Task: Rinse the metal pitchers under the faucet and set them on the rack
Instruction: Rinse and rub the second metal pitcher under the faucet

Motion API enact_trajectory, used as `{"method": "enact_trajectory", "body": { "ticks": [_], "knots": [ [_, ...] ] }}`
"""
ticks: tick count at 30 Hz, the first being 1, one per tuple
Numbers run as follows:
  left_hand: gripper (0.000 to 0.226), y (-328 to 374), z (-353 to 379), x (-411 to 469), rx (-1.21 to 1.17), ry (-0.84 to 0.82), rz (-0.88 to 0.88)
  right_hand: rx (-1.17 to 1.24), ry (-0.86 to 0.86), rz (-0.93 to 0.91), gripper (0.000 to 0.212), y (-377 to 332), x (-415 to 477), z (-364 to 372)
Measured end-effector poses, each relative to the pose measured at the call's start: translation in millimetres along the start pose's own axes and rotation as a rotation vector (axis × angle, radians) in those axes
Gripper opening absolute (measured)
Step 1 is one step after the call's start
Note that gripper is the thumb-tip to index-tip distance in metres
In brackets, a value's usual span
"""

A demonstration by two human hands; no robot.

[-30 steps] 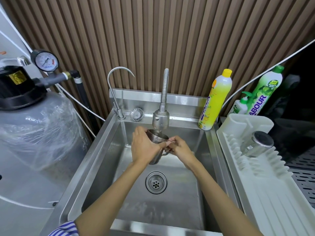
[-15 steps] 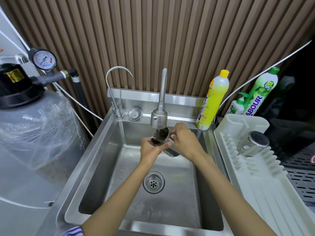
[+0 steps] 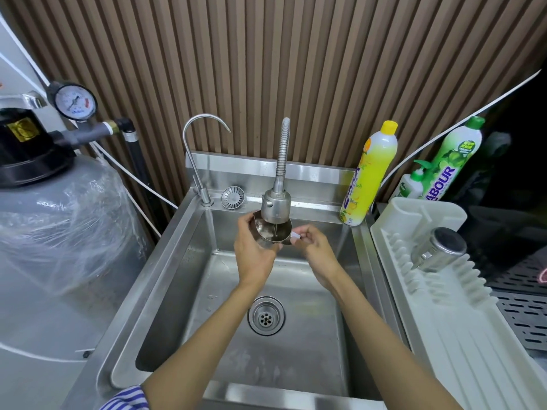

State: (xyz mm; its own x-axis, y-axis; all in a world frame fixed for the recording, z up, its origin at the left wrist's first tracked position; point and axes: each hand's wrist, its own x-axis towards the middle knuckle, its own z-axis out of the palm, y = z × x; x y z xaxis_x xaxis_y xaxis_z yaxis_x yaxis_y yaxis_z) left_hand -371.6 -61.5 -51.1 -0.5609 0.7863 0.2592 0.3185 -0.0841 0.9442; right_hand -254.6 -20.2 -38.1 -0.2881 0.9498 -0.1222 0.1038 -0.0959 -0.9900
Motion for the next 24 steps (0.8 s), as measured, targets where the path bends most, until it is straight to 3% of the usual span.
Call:
{"method": "enact_trajectory", "body": {
  "ticks": [5, 9, 17, 24],
  "knots": [
    [0.070, 3.0, -16.3, 8.1, 0.256, -0.071, 0.183, 0.375, -0.079, 0.115, 0.016, 13.6, 1.9, 10.8],
    [0.069, 9.4, -23.2, 9.7, 0.428, -0.056, 0.170, 0.367, -0.101, 0.147, 0.015, 20.3, -1.2, 13.9],
    [0.067, 9.8, -17.9, 0.9, 0.446, -0.114, -0.086, -0.009, 0.004, 0.130, 0.011, 17.7, -11.2, 1.2],
    [0.064, -0.6, -2.7, -8.7, 0.088, -0.175, -0.407, -0.760, 0.109, -0.054, 0.014, -13.6, -8.4, -17.3]
  ]
}}
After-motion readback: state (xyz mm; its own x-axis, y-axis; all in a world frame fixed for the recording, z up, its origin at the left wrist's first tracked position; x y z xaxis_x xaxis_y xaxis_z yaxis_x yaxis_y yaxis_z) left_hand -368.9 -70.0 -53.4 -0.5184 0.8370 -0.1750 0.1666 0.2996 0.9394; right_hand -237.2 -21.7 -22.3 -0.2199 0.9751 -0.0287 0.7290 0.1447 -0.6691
